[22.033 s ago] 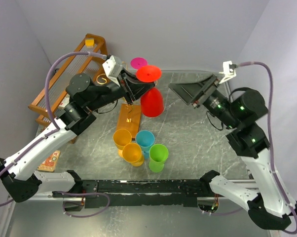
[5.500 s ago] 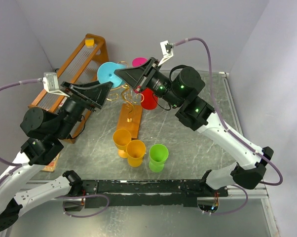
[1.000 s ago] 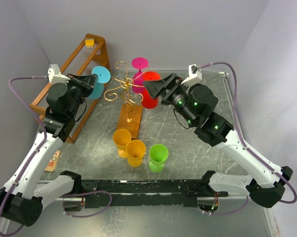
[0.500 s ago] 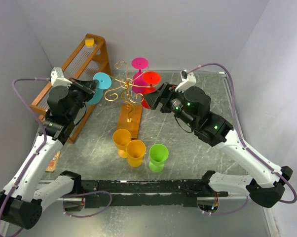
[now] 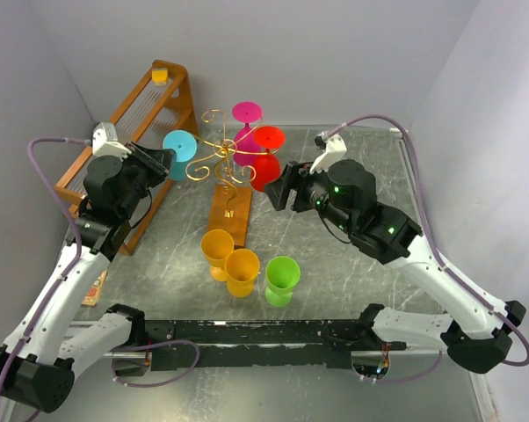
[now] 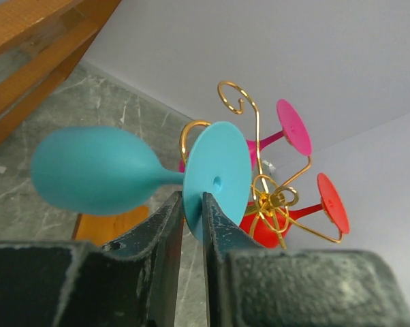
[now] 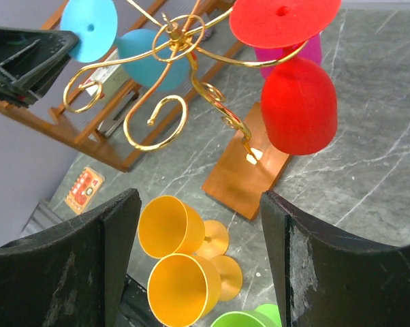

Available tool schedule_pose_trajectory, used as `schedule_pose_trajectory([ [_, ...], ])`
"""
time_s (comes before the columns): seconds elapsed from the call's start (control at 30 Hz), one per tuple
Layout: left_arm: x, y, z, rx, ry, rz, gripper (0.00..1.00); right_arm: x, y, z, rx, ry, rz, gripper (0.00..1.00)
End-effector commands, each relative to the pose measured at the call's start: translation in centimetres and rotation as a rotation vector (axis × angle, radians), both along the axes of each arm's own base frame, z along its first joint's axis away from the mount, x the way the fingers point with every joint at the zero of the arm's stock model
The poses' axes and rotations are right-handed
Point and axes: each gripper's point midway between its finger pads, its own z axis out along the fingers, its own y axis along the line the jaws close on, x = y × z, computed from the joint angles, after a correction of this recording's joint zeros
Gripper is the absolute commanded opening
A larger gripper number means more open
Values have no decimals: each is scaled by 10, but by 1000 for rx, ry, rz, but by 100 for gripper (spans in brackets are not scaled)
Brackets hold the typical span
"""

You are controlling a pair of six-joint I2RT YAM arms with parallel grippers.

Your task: Place the wine glass upside down on the wine glass rack

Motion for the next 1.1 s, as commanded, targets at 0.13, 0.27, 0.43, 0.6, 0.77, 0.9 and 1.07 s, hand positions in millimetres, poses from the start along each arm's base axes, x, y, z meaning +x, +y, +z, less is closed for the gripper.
schedule_pose_trajectory([
  [0.13,-8,6,-11,134,26,-21,37,-12,-9,-16,-98,23,51,72],
  [0.27,-10,10,-12,194,39,-23,48,-13,-7,-28,-105,61,54,72],
  [0.43,-13,11,-12,233,50,-33,60,-10,-9,-39,-112,91,18,72],
  [0.6,-17,12,-4,247,45,-39,69,-10,-10,-43,-108,110,1,72],
  [0.77,-24,17,10,264,28,-26,73,-8,-11,-43,-94,119,-15,72],
  [0.9,-32,24,24,280,3,-4,75,-7,-10,-45,-96,135,-25,70],
  [1.07,-46,35,30,321,-1,20,81,-5,-20,-71,-168,194,-77,70],
])
